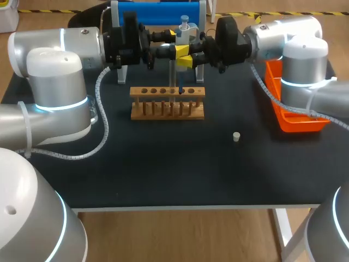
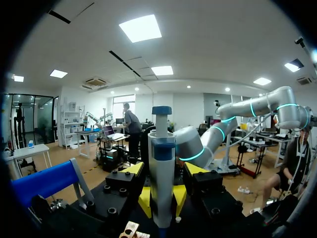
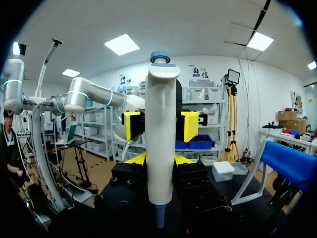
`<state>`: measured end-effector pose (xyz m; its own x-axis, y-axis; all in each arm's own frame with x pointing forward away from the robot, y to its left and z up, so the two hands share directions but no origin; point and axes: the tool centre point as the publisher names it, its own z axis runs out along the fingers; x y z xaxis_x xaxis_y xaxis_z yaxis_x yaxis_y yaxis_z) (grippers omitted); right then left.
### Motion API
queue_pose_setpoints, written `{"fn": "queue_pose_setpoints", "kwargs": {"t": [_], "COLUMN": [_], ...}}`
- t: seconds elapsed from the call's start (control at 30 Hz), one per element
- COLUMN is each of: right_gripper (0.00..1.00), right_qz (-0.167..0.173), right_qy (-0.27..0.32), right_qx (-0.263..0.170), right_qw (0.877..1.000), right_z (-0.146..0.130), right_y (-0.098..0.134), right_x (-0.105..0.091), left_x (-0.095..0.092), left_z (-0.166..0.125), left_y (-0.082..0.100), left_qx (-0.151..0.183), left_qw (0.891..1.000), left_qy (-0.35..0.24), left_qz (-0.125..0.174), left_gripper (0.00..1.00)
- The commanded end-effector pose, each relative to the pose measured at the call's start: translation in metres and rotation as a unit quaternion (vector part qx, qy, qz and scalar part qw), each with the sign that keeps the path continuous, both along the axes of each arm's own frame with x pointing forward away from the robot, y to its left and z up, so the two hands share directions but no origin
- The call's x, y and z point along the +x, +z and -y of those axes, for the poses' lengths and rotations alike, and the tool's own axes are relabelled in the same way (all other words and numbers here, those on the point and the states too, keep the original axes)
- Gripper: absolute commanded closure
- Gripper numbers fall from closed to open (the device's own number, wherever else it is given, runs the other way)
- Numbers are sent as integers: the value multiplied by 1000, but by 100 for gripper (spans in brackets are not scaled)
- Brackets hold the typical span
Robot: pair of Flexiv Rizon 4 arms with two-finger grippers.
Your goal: Invert the test tube, pick up the pipette, mount the tip to pipette, aspirate from beaker and dispense into the tube, eject the tip, return the pipette, and cap with the stopper.
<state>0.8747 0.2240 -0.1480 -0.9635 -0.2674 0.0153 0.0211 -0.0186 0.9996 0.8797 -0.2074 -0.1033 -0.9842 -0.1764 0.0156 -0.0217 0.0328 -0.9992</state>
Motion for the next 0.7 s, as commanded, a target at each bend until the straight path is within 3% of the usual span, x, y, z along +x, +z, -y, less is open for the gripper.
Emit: {"fn": "queue_pose_setpoints", "kwargs": {"t": [0.03,0.13,0.27,0.4,0.5,0.7], "right_gripper": [100,100,100,100,100,100], "right_qz": [0,0,-1,-2,-3,-4], "right_qy": [-2,-4,-4,-2,-2,-2], "right_qx": [1,1,3,4,4,4], "right_qw": [1000,1000,1000,1000,1000,1000], "right_z": [-1,-1,-1,-2,-2,-2], "right_y": [0,-1,-1,-1,-1,-1], "right_x": [0,0,-1,-1,-1,-1], "left_x": [0,0,0,0,0,0], "left_z": [0,0,0,0,0,0], "left_y": [0,0,0,0,0,0], "left_qx": [-1,-1,-1,-1,-1,-1], "left_qw": [1000,1000,1000,1000,1000,1000], "left_qy": [1,1,1,1,1,1], "left_qz": [1,1,1,1,1,1], "left_gripper": [53,54,69,73,100,100]}}
